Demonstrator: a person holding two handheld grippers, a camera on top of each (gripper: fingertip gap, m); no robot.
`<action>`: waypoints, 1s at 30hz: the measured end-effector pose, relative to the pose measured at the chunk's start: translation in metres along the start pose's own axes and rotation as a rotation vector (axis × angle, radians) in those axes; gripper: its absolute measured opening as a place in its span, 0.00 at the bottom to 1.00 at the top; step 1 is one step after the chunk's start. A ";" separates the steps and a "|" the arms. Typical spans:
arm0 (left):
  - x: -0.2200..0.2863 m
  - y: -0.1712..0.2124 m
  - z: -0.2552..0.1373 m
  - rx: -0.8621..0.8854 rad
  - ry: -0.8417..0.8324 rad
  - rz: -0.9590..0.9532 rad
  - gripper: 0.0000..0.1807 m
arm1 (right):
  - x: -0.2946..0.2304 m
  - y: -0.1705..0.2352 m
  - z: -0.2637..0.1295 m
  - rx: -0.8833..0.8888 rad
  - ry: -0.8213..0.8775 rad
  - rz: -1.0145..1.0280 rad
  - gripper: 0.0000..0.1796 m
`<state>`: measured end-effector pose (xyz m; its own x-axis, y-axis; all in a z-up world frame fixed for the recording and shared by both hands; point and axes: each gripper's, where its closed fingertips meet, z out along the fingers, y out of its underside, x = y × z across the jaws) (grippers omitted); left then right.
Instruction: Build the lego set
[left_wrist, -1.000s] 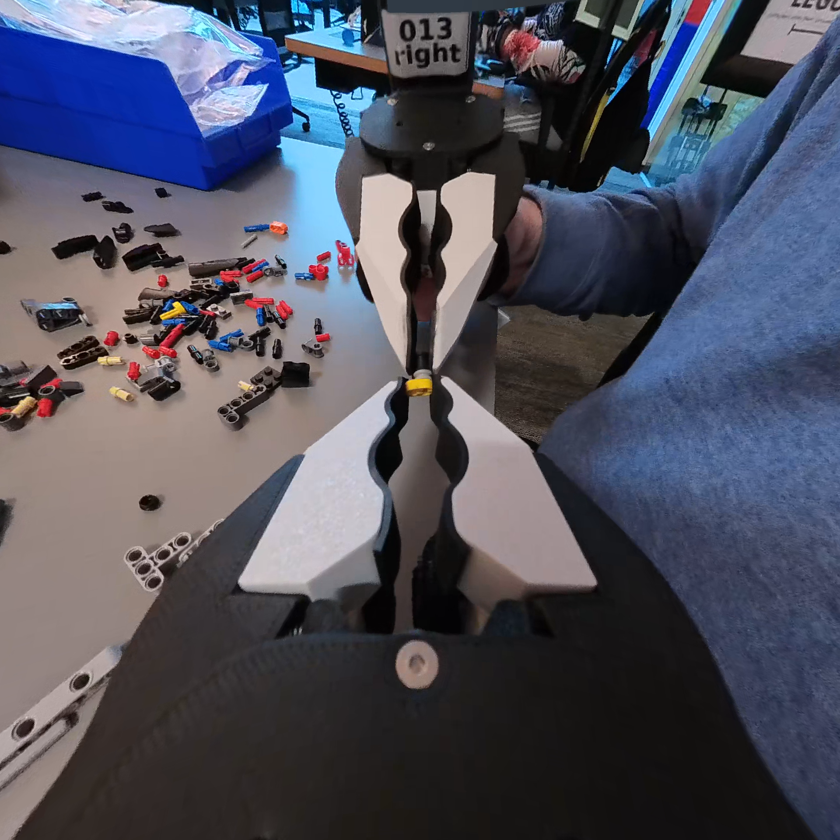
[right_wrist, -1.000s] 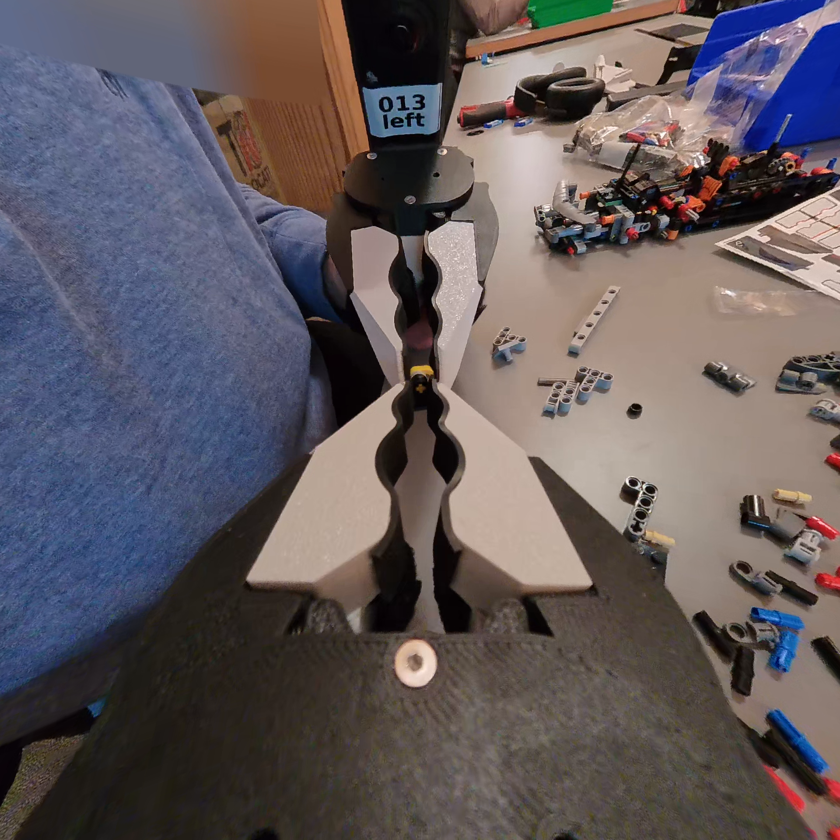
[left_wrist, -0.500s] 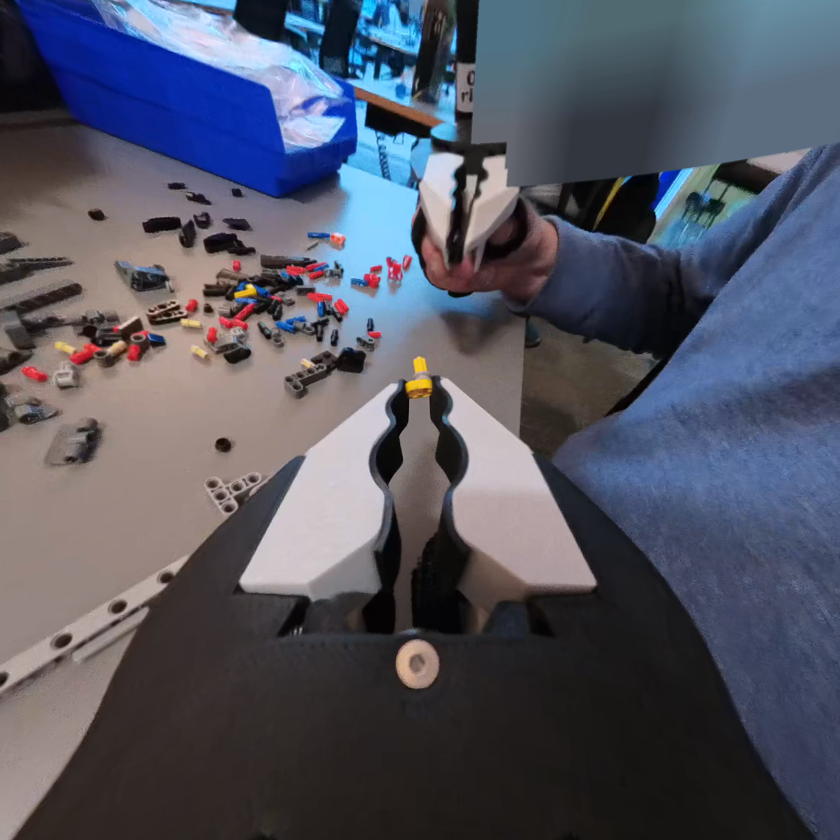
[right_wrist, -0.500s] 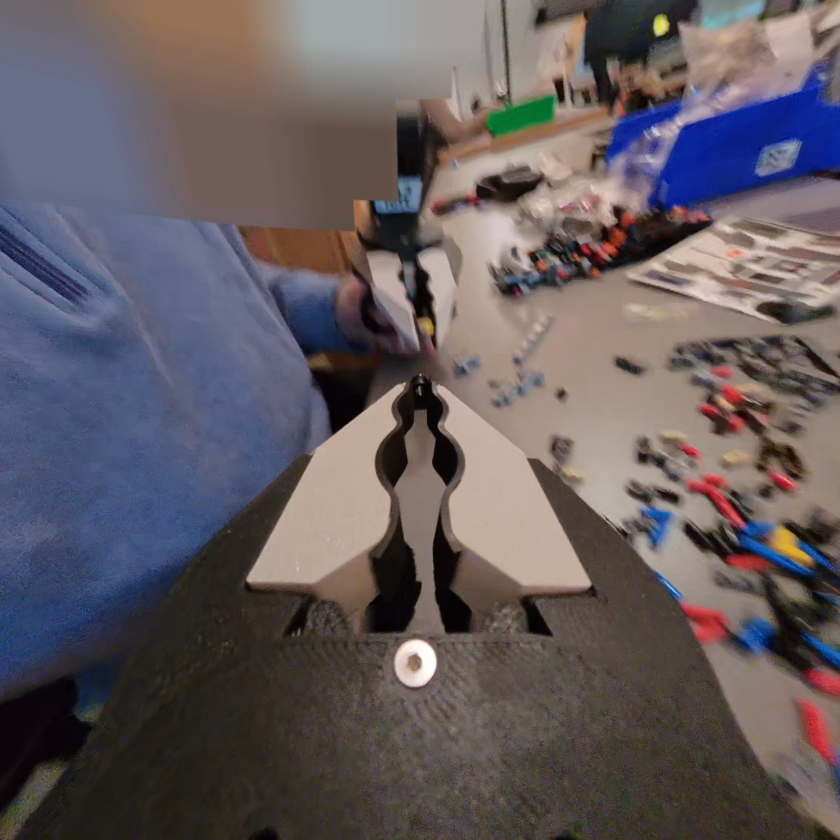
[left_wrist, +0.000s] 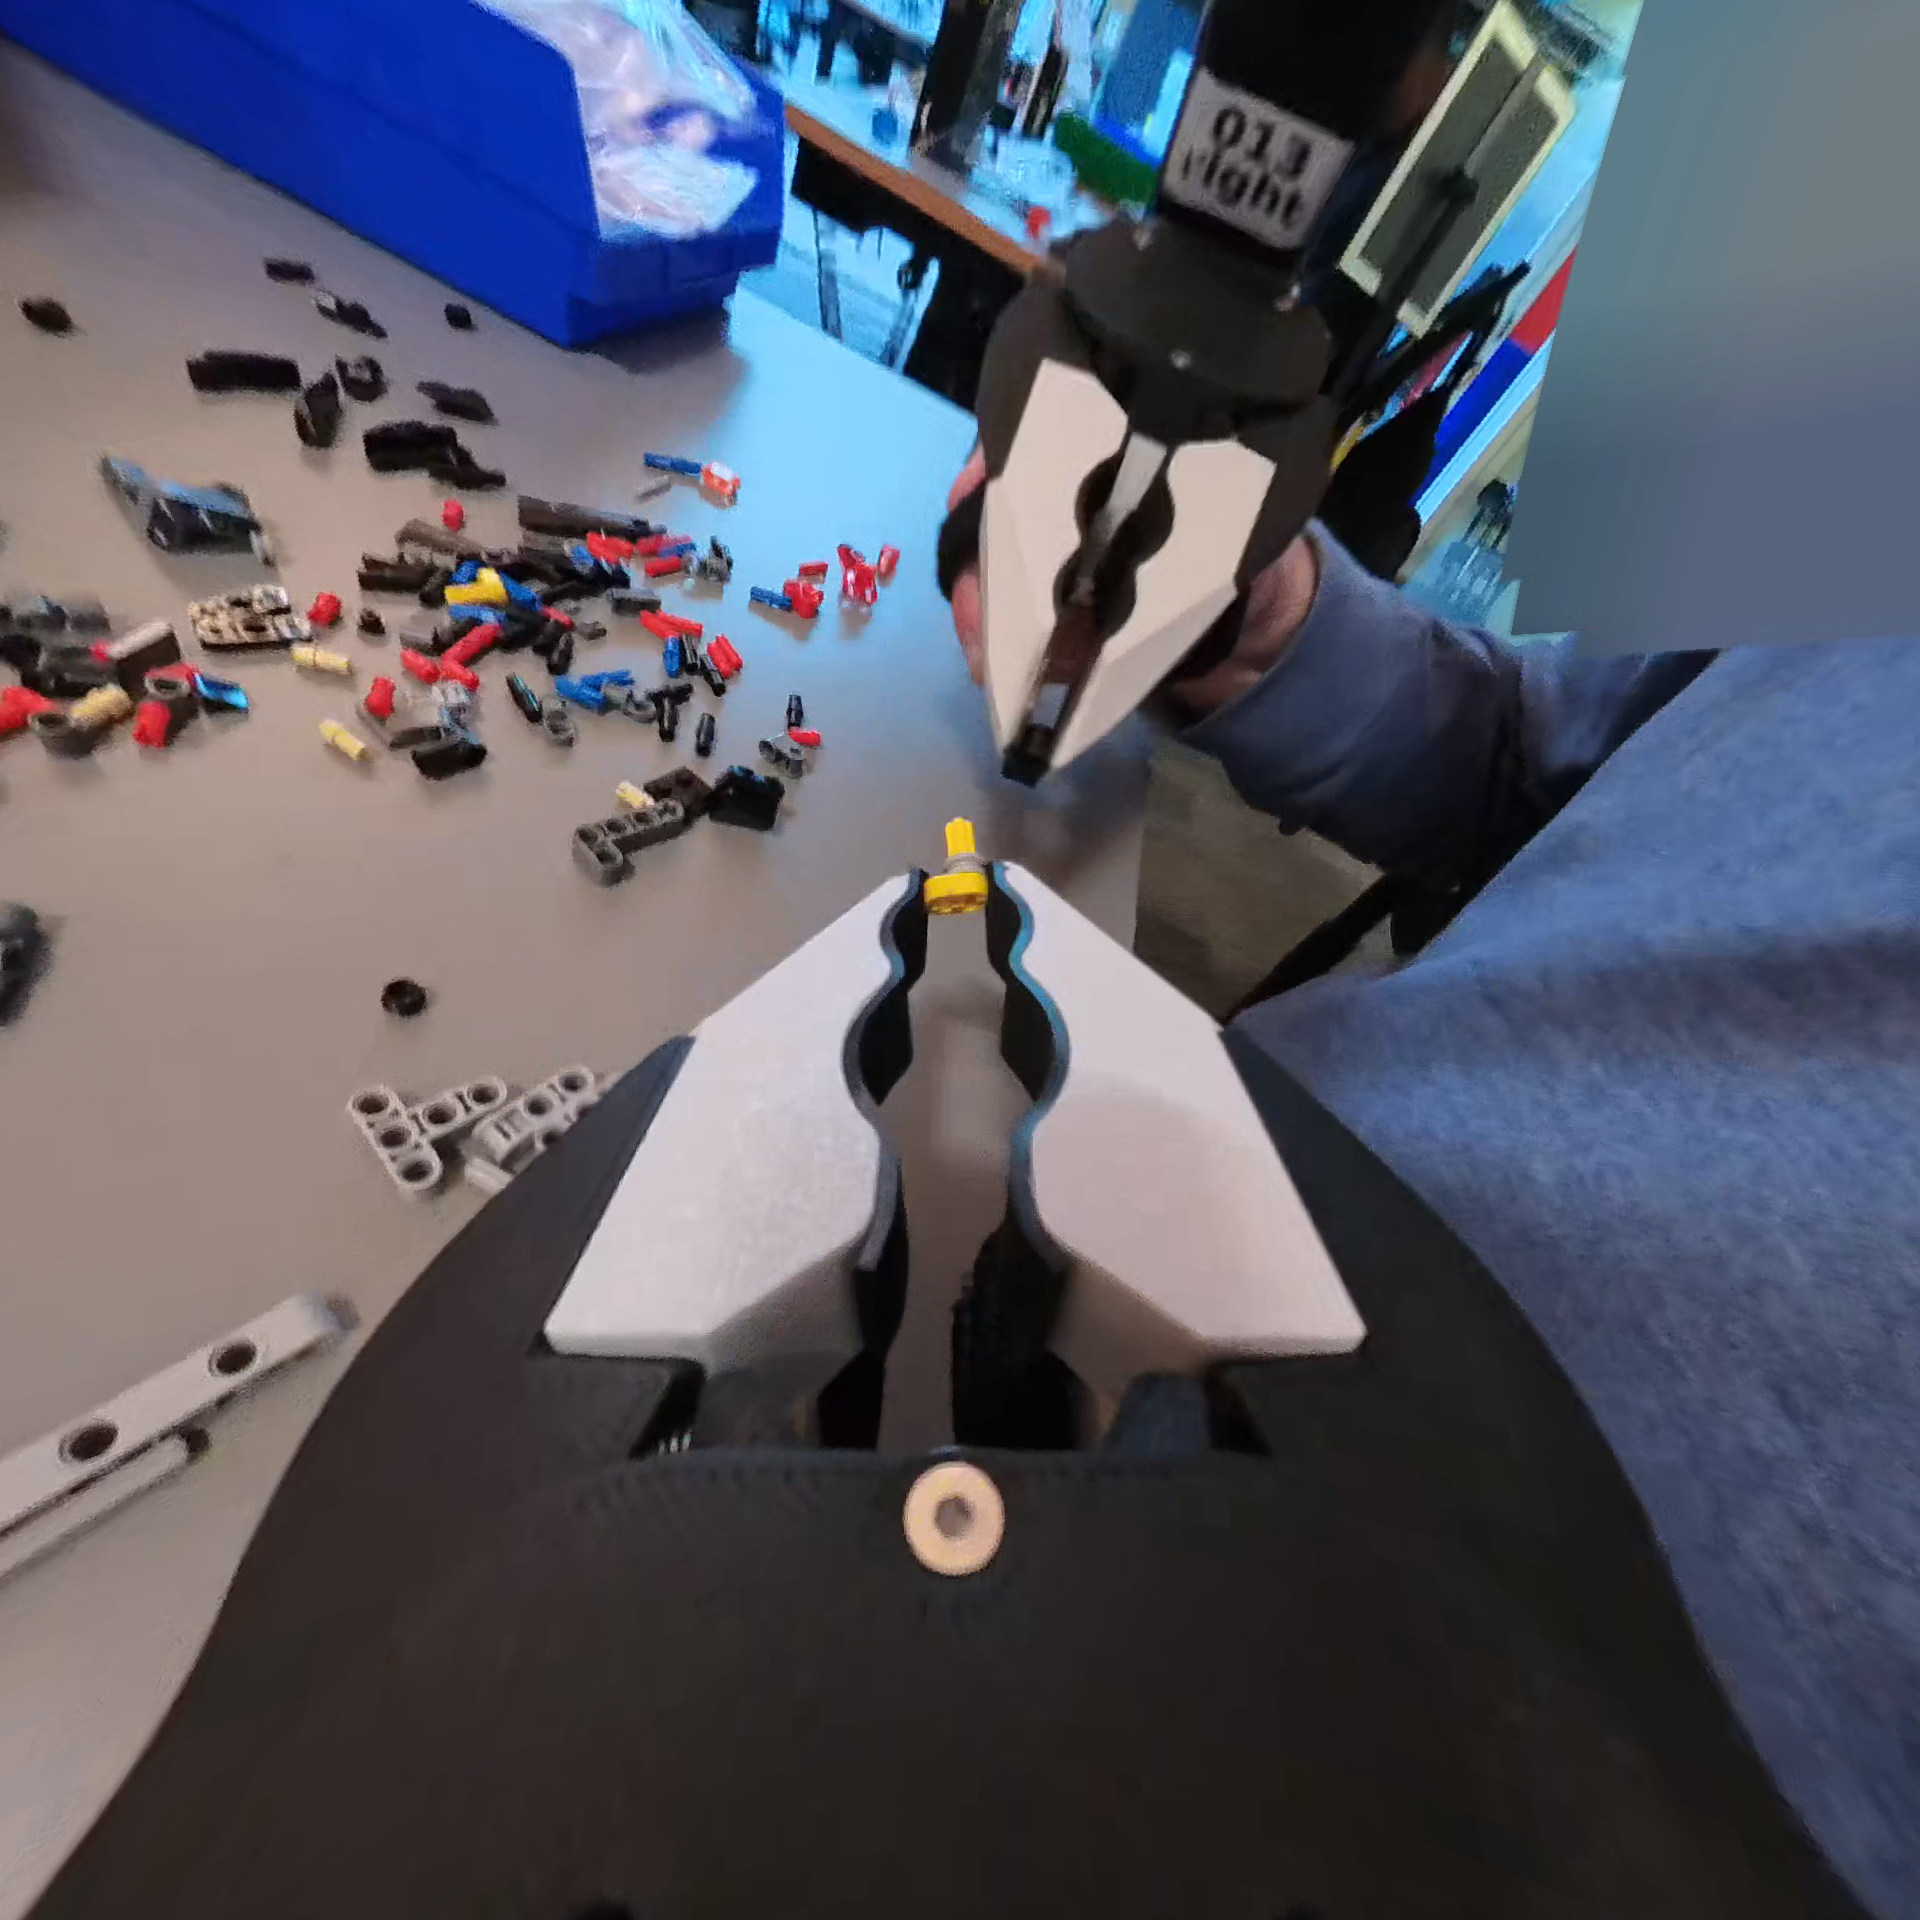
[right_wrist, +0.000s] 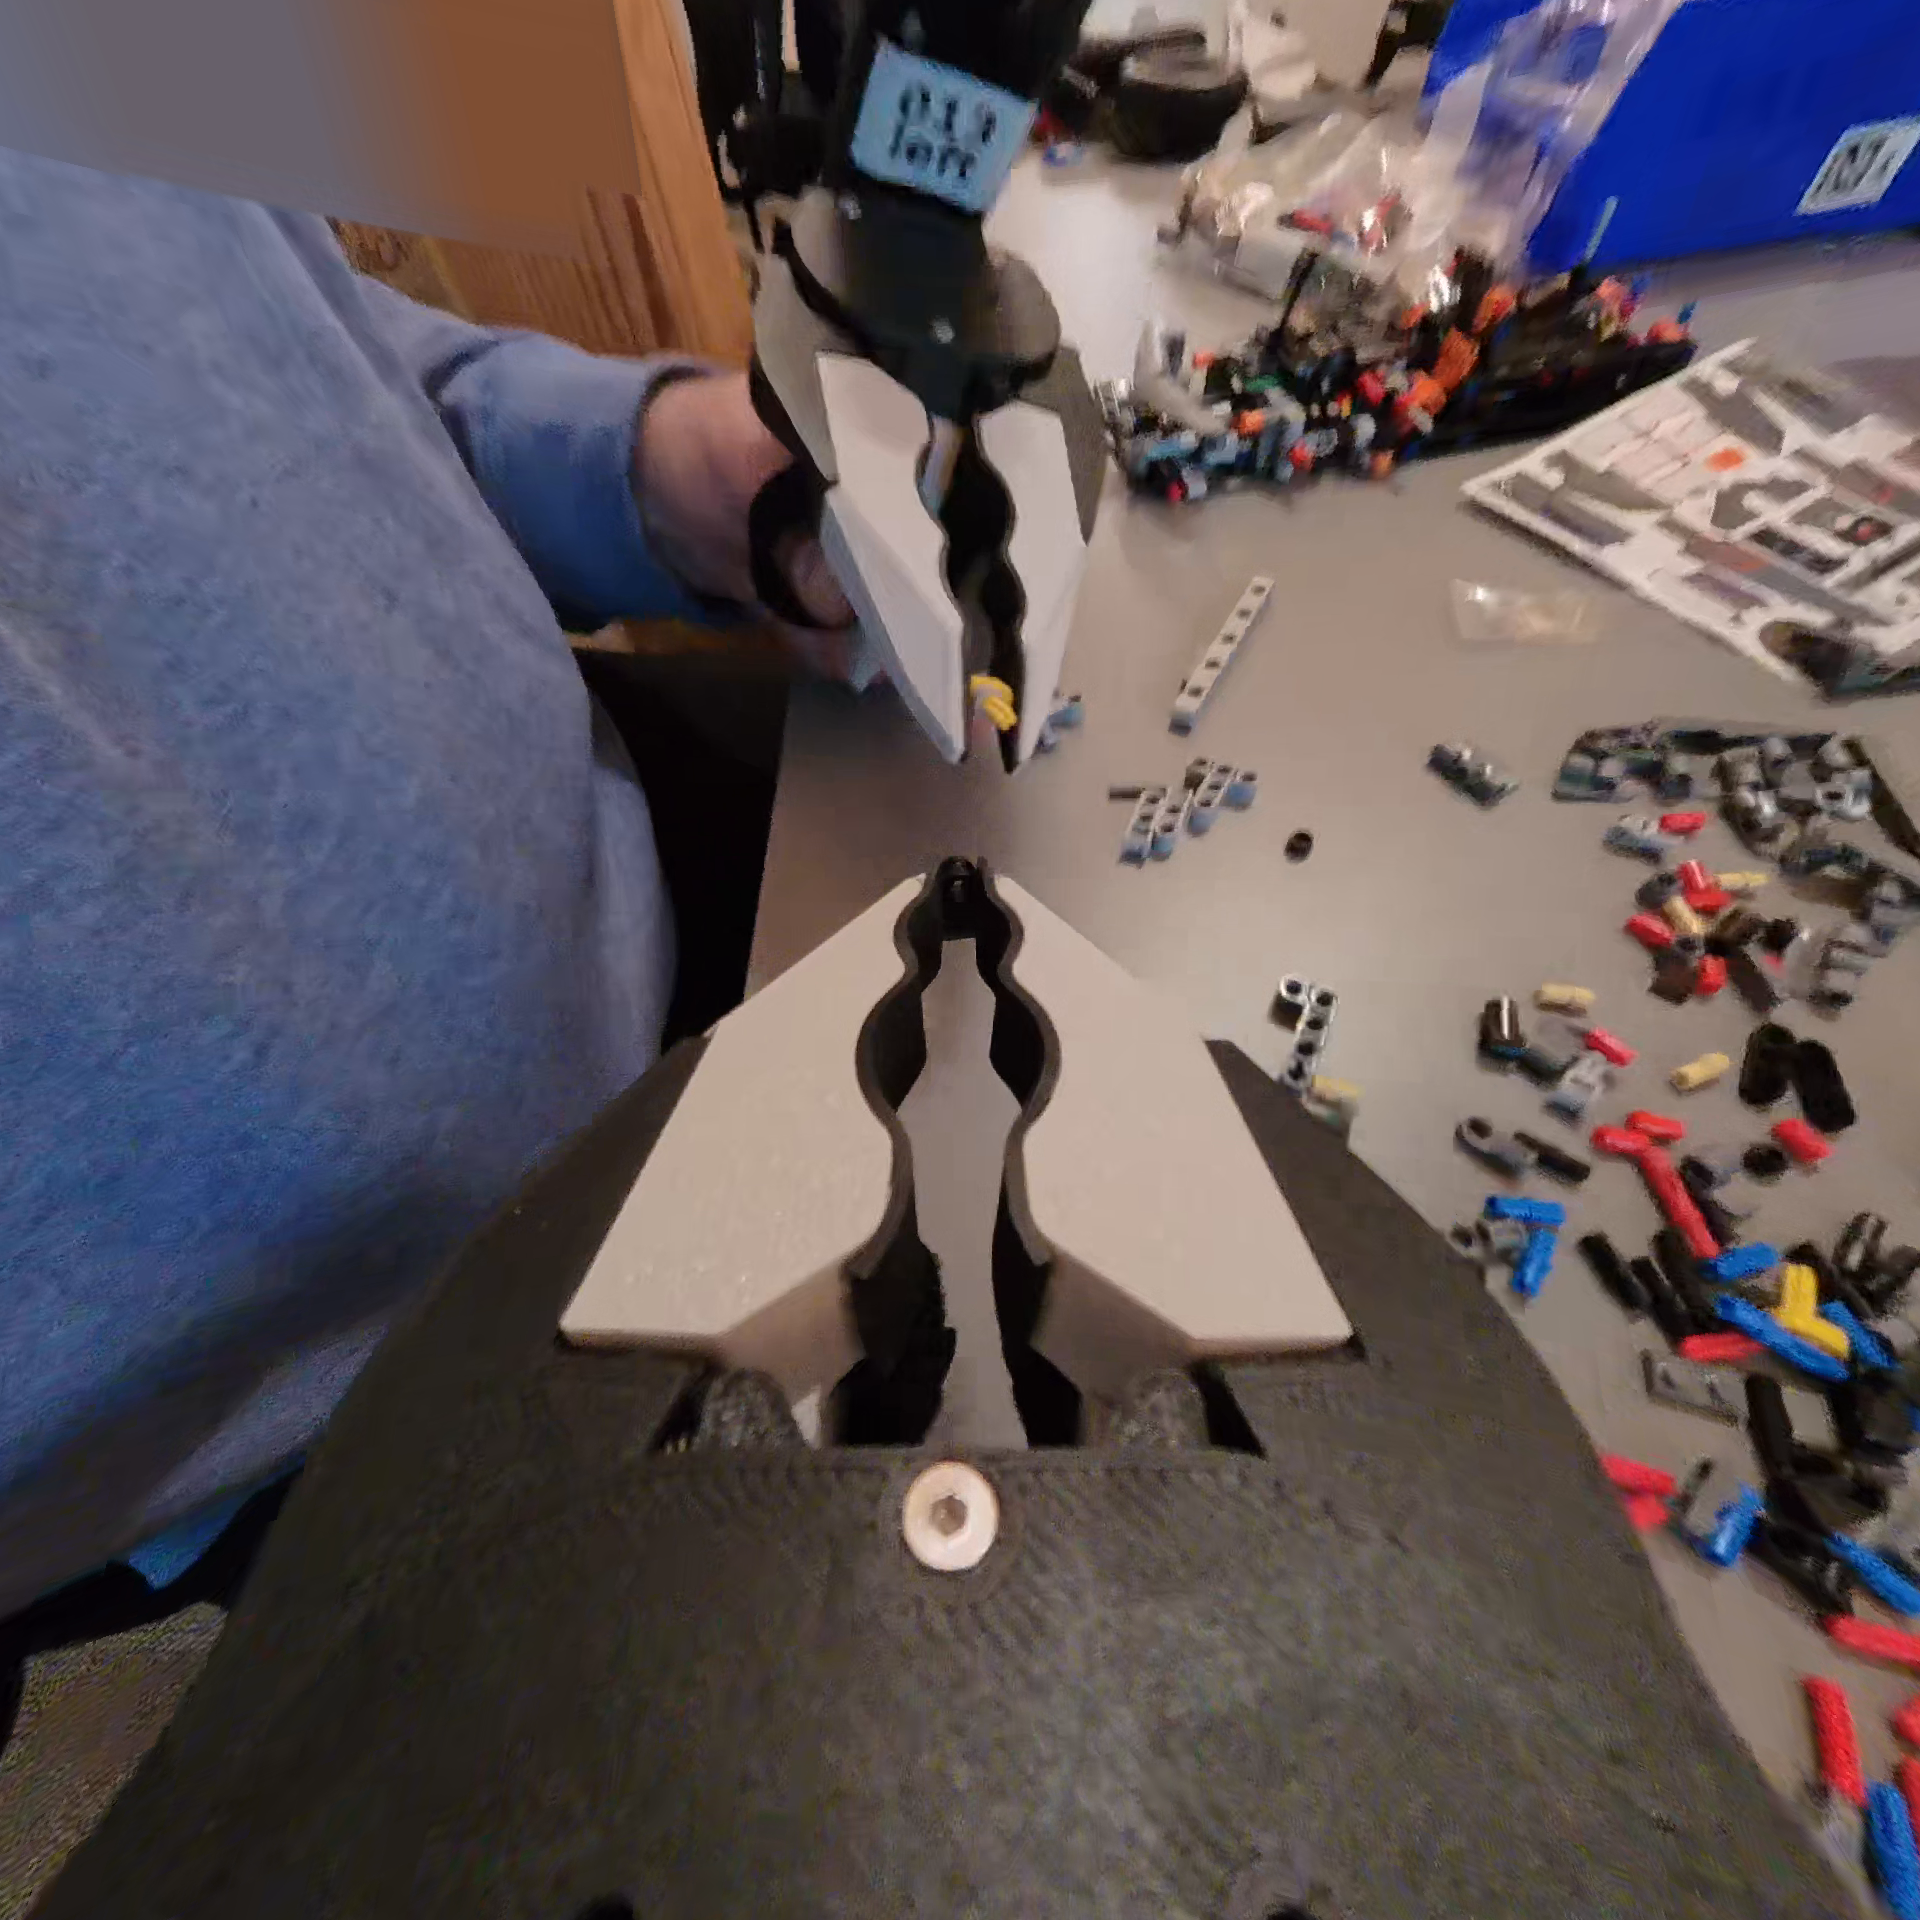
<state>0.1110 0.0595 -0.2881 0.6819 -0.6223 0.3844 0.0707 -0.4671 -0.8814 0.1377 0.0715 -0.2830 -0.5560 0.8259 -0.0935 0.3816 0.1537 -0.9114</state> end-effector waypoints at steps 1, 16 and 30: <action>0.001 0.005 0.002 -0.048 -0.018 0.008 0.05 | 0.001 0.005 0.000 -0.030 0.023 -0.001 0.02; -0.024 0.062 0.014 -0.411 -0.325 0.368 0.15 | -0.006 0.035 -0.001 -0.118 0.128 -0.009 0.02; -0.020 0.070 0.012 -0.472 -0.343 0.342 0.10 | -0.009 0.044 0.000 -0.096 0.151 0.029 0.02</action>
<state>0.1107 0.0464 -0.3611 0.8074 -0.5856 -0.0720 -0.4625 -0.5524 -0.6935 0.1597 0.0705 -0.3222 -0.4293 0.9017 -0.0510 0.4686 0.1741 -0.8661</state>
